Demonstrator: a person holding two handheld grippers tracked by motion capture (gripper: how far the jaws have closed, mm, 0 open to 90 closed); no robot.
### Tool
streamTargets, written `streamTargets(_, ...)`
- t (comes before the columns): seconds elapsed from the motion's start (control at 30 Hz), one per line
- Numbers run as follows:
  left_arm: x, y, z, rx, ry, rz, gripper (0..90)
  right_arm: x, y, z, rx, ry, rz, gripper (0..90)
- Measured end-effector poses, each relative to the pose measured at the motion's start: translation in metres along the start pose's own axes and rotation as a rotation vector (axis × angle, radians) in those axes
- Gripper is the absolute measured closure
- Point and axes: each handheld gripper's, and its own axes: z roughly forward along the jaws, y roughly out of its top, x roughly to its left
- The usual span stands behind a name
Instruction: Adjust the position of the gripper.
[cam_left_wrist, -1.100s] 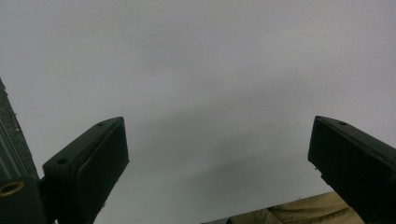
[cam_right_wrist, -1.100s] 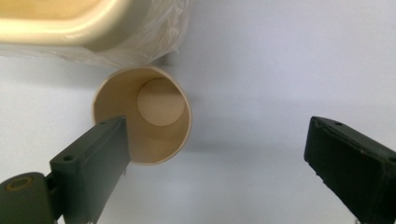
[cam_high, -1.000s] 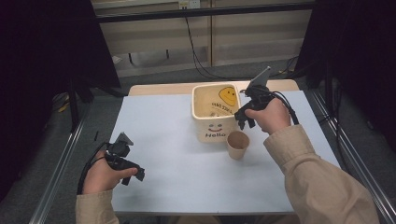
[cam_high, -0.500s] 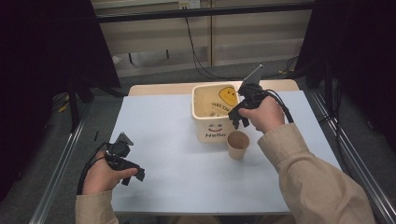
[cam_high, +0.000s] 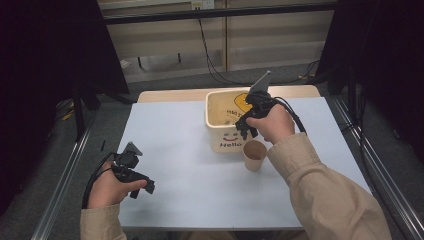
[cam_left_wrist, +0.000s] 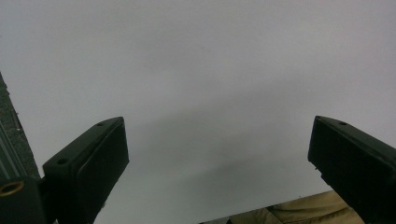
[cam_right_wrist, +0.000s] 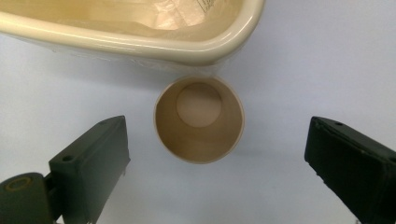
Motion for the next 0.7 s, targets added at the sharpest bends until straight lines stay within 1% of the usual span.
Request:
streamTargets(0.07, 0.0, 0.0, 0.0, 0.003, -0.004, 0.0, 4.9, 0.001, 0.0, -0.002, -0.001, 0.0, 0.008, 6.4)
streamTargets(0.27, -0.002, 0.0, 0.0, 0.005, -0.01, -0.005, 4.9, 0.001, 0.003, -0.012, -0.011, -0.009, -0.002, 6.6)
streamTargets(0.37, -0.002, 0.0, 0.0, 0.006, -0.008, -0.003, 4.9, 0.001, 0.004, -0.018, -0.019, -0.01, 0.001, 6.5)
streamTargets(0.43, -0.001, 0.0, 0.0, 0.007, -0.005, -0.002, 4.9, 0.003, 0.006, -0.022, -0.014, -0.004, 0.007, 6.5)
streamTargets(0.53, 0.0, 0.0, 0.0, 0.009, -0.004, 0.003, 4.9, 0.005, 0.006, -0.024, -0.017, -0.002, -0.005, 6.5)
streamTargets(0.63, -0.001, 0.0, 0.0, 0.005, -0.007, -0.001, 4.9, 0.007, 0.007, -0.024, -0.017, 0.002, -0.007, 6.4)
streamTargets(0.67, 0.0, 0.0, -0.001, 0.007, -0.008, 0.004, 4.9, 0.007, 0.007, -0.024, -0.015, 0.002, -0.009, 6.4)
streamTargets(0.7, 0.0, 0.0, -0.001, 0.006, -0.01, -0.003, 4.9, 0.008, 0.007, -0.024, -0.012, -0.004, -0.01, 6.3)
